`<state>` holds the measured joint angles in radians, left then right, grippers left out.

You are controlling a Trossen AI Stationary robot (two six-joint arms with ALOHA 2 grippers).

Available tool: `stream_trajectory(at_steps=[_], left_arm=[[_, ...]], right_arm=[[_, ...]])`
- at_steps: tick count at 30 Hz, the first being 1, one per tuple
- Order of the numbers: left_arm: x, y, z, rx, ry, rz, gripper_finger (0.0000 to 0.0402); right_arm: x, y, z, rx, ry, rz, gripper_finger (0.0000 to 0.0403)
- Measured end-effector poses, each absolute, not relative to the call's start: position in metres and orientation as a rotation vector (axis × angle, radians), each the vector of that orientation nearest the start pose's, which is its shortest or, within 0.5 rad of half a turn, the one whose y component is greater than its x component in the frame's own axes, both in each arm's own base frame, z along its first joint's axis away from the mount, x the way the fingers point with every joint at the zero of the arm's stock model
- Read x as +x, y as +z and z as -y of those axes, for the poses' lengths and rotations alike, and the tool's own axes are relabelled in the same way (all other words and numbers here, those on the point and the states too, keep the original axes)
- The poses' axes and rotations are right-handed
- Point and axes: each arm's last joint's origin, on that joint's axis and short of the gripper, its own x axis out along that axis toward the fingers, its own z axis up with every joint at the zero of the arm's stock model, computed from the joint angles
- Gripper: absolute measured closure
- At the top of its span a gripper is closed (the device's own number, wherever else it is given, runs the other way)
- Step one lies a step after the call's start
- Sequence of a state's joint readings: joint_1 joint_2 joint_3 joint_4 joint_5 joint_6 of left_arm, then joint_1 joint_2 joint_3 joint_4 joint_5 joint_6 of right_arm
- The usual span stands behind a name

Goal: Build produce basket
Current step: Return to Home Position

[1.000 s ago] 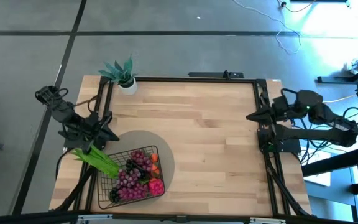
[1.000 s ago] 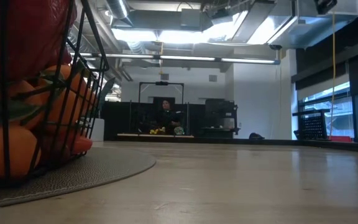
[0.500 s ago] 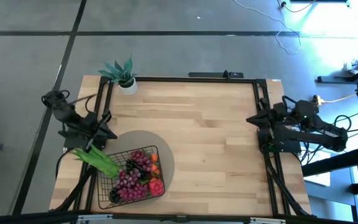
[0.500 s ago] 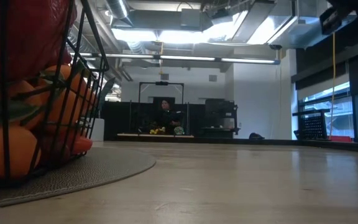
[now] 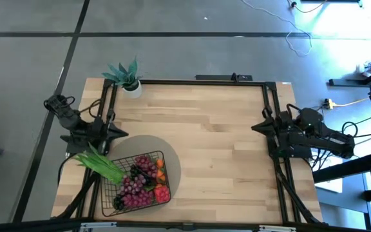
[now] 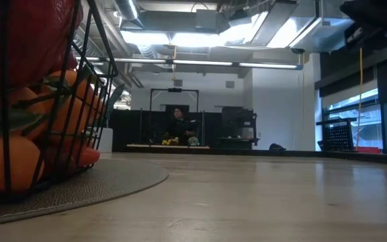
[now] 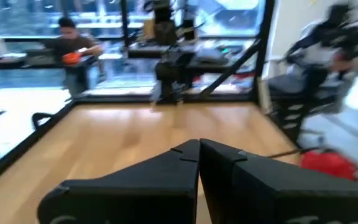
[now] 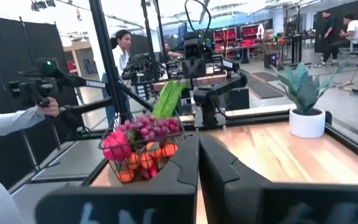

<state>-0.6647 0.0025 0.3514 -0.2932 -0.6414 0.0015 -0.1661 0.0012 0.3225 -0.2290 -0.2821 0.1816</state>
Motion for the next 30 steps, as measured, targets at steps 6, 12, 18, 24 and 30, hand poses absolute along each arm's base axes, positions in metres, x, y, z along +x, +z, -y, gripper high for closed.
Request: stream_trajectory(at_steps=[6, 12, 18, 24, 30], left_arm=[[0.062, 0.228, 0.024, 0.023, 0.089, -0.014, 0.0401], [0.071, 0.207, 0.028, 0.027, 0.142, -0.019, 0.0401], [0.08, 0.177, 0.028, 0.067, 0.24, -0.065, 0.0401], [0.082, 0.174, 0.023, 0.095, 0.324, -0.073, 0.0401], [0.083, 0.174, 0.02, 0.081, 0.352, -0.074, 0.0401]], right_arm=[[0.076, 0.227, 0.005, 0.155, 0.123, 0.086, 0.0403], [0.087, 0.206, 0.007, 0.147, 0.102, 0.127, 0.0403], [0.094, 0.184, 0.01, 0.122, 0.042, 0.102, 0.0403], [0.096, 0.172, 0.013, 0.047, -0.039, 0.067, 0.0403], [0.096, 0.17, 0.013, -0.042, -0.044, 0.05, 0.0403]])
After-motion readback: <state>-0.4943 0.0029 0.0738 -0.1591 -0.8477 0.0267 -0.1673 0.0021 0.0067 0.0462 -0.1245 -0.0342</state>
